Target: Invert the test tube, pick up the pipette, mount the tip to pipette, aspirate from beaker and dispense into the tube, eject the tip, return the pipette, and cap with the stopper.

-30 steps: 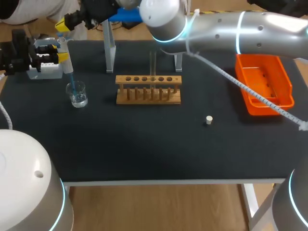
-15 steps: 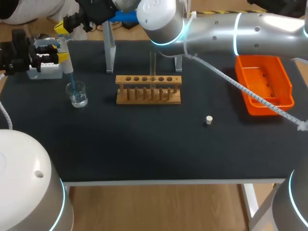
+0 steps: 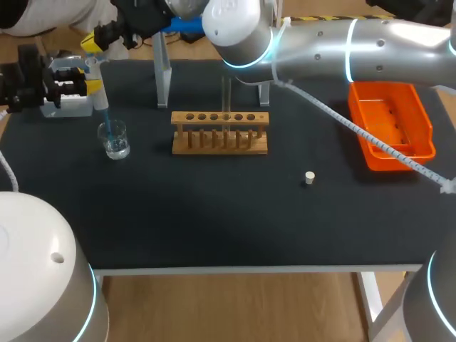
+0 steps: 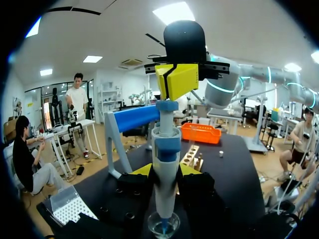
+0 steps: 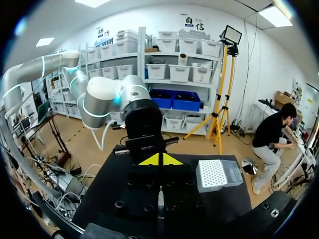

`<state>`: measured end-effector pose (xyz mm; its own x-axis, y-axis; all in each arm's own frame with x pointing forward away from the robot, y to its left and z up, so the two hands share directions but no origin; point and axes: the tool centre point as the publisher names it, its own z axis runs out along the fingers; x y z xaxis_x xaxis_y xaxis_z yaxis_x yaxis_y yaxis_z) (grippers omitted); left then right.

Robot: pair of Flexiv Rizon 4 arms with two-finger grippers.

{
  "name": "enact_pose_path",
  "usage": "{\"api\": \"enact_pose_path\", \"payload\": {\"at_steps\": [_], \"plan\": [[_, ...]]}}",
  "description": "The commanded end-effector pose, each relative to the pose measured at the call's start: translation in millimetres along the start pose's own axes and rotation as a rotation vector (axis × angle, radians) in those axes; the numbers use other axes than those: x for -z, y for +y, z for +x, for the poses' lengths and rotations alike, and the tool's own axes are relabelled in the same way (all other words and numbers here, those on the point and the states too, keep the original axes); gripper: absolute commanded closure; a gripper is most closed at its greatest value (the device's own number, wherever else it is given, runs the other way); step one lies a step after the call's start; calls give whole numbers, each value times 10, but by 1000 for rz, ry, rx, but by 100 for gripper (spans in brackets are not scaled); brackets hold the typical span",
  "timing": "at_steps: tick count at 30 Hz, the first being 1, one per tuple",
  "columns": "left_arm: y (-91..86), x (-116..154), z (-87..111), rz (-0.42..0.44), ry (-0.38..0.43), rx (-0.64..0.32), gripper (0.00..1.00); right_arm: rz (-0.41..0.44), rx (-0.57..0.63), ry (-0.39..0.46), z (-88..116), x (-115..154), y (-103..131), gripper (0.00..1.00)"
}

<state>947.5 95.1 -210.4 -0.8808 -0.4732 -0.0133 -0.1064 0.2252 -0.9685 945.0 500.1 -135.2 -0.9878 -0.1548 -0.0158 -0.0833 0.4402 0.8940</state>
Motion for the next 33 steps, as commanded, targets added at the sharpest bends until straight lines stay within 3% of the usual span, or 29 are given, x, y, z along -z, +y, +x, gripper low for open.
{"api": "enact_pose_path", "payload": {"at_steps": [1, 23, 33], "plan": [[-34, 3, -6, 0, -2, -1, 100, 11, -2, 7, -24, -27, -34, 100], [-34, 3, -6, 0, -2, -1, 100, 42, -14, 17, 1, -122, -244, 100], [-34, 3, -6, 0, -2, -1, 100, -2, 16, -12, -44, 60, 4, 100]]}}
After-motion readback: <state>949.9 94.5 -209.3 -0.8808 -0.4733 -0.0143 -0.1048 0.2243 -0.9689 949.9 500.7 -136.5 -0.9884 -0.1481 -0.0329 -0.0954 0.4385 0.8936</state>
